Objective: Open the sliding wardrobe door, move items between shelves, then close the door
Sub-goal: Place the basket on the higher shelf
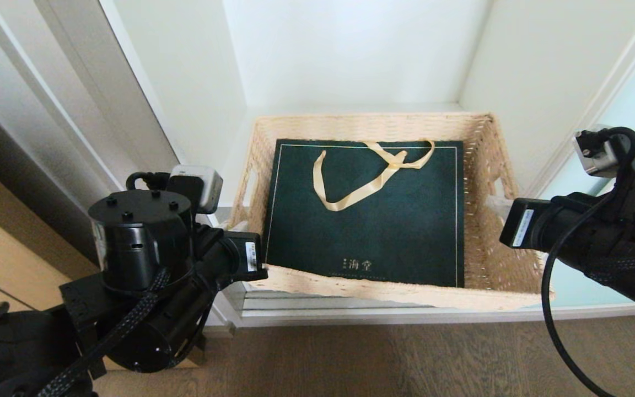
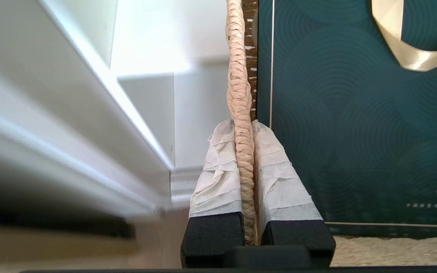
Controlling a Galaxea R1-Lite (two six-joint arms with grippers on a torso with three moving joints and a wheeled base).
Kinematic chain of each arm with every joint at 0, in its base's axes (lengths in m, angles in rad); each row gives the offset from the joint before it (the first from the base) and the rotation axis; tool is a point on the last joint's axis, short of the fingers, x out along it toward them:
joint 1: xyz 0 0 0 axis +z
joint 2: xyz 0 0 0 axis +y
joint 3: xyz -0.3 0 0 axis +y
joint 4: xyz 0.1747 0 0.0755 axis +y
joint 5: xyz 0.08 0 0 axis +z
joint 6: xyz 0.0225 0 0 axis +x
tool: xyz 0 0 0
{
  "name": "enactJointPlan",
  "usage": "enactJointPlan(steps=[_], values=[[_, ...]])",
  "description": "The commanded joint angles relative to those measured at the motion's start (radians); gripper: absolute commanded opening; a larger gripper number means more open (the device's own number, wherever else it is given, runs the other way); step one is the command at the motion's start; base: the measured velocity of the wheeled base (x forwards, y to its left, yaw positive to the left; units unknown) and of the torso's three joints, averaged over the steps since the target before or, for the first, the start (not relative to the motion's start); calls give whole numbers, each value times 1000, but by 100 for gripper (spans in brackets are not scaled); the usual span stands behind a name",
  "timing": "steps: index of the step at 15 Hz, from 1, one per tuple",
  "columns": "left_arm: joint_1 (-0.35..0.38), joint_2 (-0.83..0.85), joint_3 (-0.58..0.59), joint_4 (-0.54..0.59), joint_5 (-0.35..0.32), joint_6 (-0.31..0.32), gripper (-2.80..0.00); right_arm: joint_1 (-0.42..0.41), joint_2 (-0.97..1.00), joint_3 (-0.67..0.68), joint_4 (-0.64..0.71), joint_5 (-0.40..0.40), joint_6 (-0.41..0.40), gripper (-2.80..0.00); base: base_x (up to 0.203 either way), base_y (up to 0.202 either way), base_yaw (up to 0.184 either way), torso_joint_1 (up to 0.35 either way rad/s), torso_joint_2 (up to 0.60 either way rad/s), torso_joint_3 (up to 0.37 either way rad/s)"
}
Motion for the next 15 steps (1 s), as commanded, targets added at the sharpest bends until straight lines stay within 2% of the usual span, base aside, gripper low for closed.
enactJointPlan(steps=[1, 3, 6, 9, 12, 15], values=[[-1, -4, -6, -7, 1, -4, -280, 0, 6, -3, -3, 1, 2, -280, 194, 0, 2, 2, 7, -1], [0, -14, -32, 1, 3, -1, -280, 0, 18, -18, -2, 2, 0, -280, 107, 0, 3, 8, 5, 1], [8, 11, -77, 12, 12, 1, -280, -11, 29, -53, 19, 2, -3, -280, 0, 0, 0, 0, 0, 0], [82, 60, -155, 18, 24, 10, -280, -33, 66, -108, 42, 6, -7, -280, 0, 0, 0, 0, 0, 0], [141, 119, -256, 24, 17, 38, -280, -101, 138, -190, 44, 28, -48, -280, 0, 0, 0, 0, 0, 0], [174, 188, -331, 21, 16, 45, -280, -148, 210, -281, 38, 58, -52, -280, 0, 0, 0, 0, 0, 0]])
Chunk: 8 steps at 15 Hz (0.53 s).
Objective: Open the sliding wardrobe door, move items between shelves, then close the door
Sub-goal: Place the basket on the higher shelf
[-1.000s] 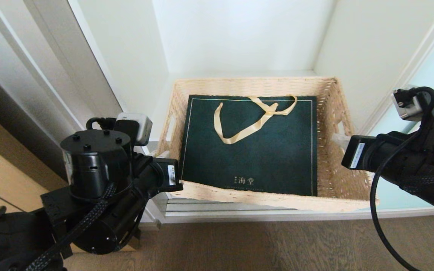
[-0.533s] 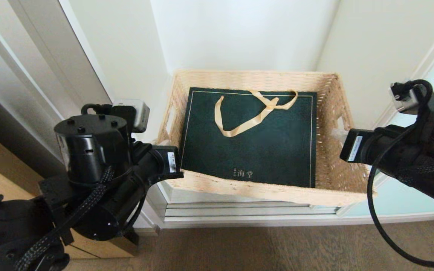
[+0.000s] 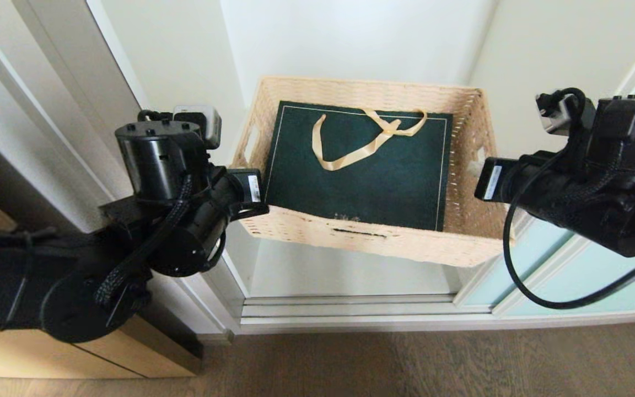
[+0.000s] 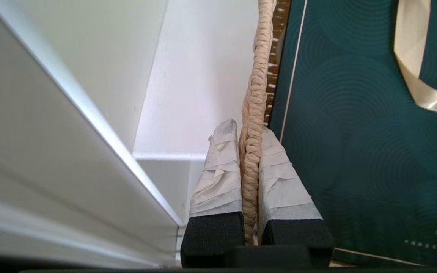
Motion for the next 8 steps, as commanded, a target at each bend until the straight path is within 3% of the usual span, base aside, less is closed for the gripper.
enactJointPlan(steps=[1, 5, 8], values=[[20, 70, -43, -9, 14, 1, -280, -21, 69, -62, -8, -10, 0, -280, 0, 0, 0, 0, 0, 0], [42, 125, -75, -19, 17, -7, -280, -69, 195, -167, -30, -9, 1, -280, 0, 0, 0, 0, 0, 0], [77, 169, -164, -14, 17, -2, -280, -95, 291, -271, -70, -10, -24, -280, 0, 0, 0, 0, 0, 0]])
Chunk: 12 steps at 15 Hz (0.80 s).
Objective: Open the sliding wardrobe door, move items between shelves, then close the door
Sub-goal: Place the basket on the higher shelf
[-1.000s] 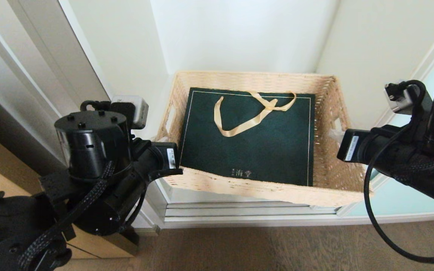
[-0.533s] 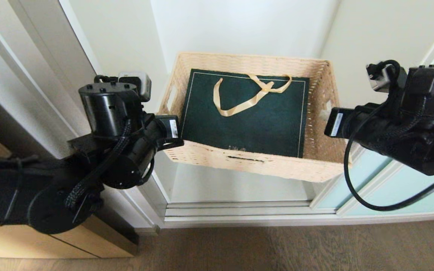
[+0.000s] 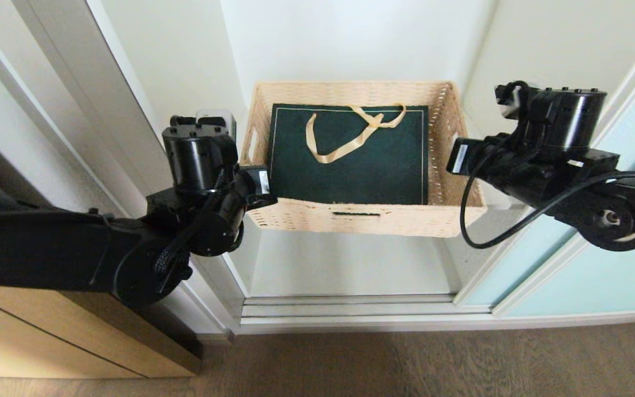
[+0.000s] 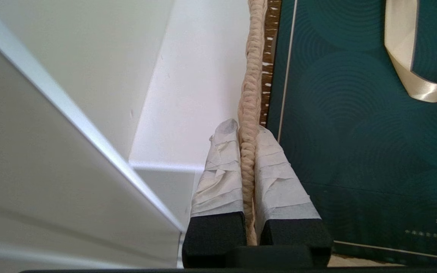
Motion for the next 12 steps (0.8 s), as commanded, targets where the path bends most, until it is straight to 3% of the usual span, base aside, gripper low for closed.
enactJointPlan(steps=[1, 12], values=[[35, 49, -80, 6, 6, 3, -280, -18, 82, -69, -6, -11, -7, -280, 0, 0, 0, 0, 0, 0], [86, 247, -274, -12, 8, -6, -280, -70, 211, -246, -1, -31, -33, -280, 0, 0, 0, 0, 0, 0]])
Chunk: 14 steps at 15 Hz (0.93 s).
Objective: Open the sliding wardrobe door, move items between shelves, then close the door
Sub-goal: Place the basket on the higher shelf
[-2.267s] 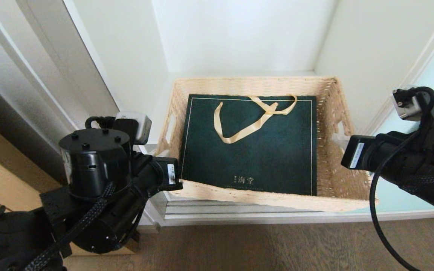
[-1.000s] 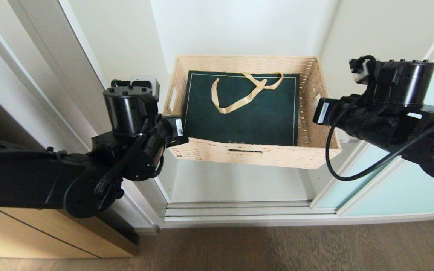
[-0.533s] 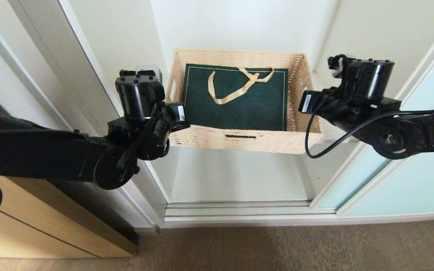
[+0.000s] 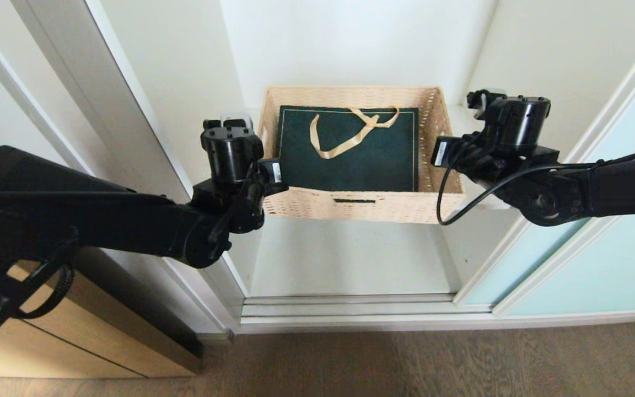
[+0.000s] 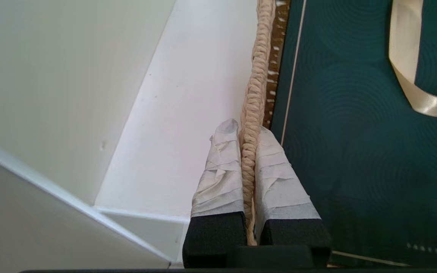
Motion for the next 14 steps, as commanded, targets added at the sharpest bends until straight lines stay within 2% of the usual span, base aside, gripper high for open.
enactJointPlan(steps=[1, 7, 13, 14], values=[[13, 35, -47, -2, 8, -2, -280, -1, 10, -32, -1, -5, -4, -280, 0, 0, 0, 0, 0, 0], [30, 49, -107, 7, 10, 0, -280, -17, 93, -140, 5, -24, -14, -280, 0, 0, 0, 0, 0, 0], [30, 42, -196, 76, 15, 2, -280, -20, 120, -199, 45, -23, -14, -280, 0, 0, 0, 0, 0, 0], [30, 46, -214, 86, 33, 3, 0, -20, 120, -203, 49, -23, -14, -280, 0, 0, 0, 0, 0, 0]])
